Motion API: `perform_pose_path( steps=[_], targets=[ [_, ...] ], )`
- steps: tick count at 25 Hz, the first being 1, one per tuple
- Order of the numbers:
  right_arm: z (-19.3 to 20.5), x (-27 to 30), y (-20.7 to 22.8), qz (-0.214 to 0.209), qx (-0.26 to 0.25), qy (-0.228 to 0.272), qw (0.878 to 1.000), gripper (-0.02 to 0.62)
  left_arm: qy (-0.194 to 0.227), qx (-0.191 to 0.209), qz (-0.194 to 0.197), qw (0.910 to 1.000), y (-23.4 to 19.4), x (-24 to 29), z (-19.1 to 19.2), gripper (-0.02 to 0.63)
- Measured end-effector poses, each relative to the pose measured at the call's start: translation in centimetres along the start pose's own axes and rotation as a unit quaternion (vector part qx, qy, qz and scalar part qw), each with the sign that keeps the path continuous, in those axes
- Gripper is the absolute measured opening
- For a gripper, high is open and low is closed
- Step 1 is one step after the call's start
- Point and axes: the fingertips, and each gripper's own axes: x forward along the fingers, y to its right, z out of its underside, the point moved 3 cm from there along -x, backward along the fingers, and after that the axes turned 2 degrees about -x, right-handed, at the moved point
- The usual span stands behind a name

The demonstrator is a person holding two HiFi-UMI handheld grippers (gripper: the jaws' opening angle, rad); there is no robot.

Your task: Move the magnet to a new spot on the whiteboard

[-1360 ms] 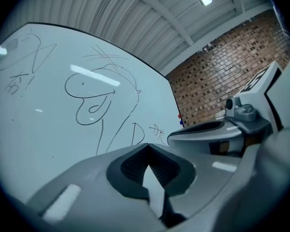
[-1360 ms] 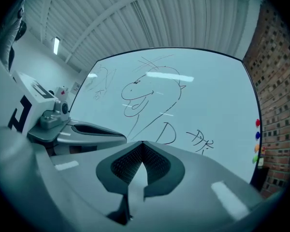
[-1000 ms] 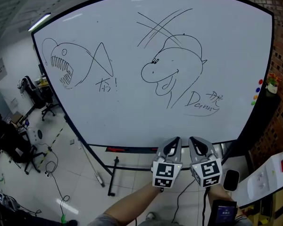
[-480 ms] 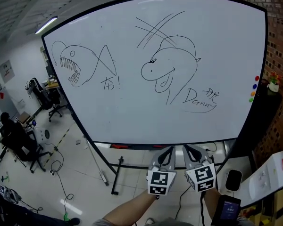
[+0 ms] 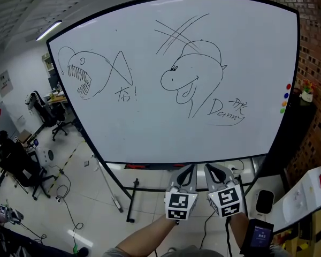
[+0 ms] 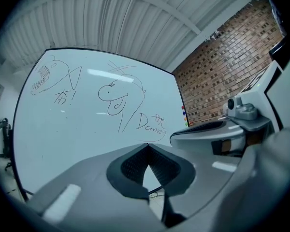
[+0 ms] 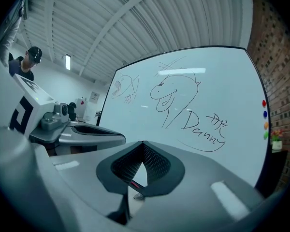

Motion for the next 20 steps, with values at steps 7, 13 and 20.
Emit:
perform_pose_path(
  steps=[7, 13, 20],
  targets=[
    [0.1, -0.1, -0.9, 0.0, 0.0, -0.003, 1.0, 0.005, 0.001, -0.003, 0.003, 1.0, -0.3, -0.6, 0.1, -0.002],
    [0.0, 0.1, -0.9, 0.004, 0.002, -0.002, 1.0, 0.005, 0.003, -0.004, 0.004, 1.0, -0.7, -0.7, 0.1, -0.002],
    [-0.1, 0.7, -0.9, 0.009, 0.005, 0.003, 1.0, 0.005, 0.004, 0.001, 0.007, 1.0, -1.2, -0.5, -0.1, -0.002]
  ],
)
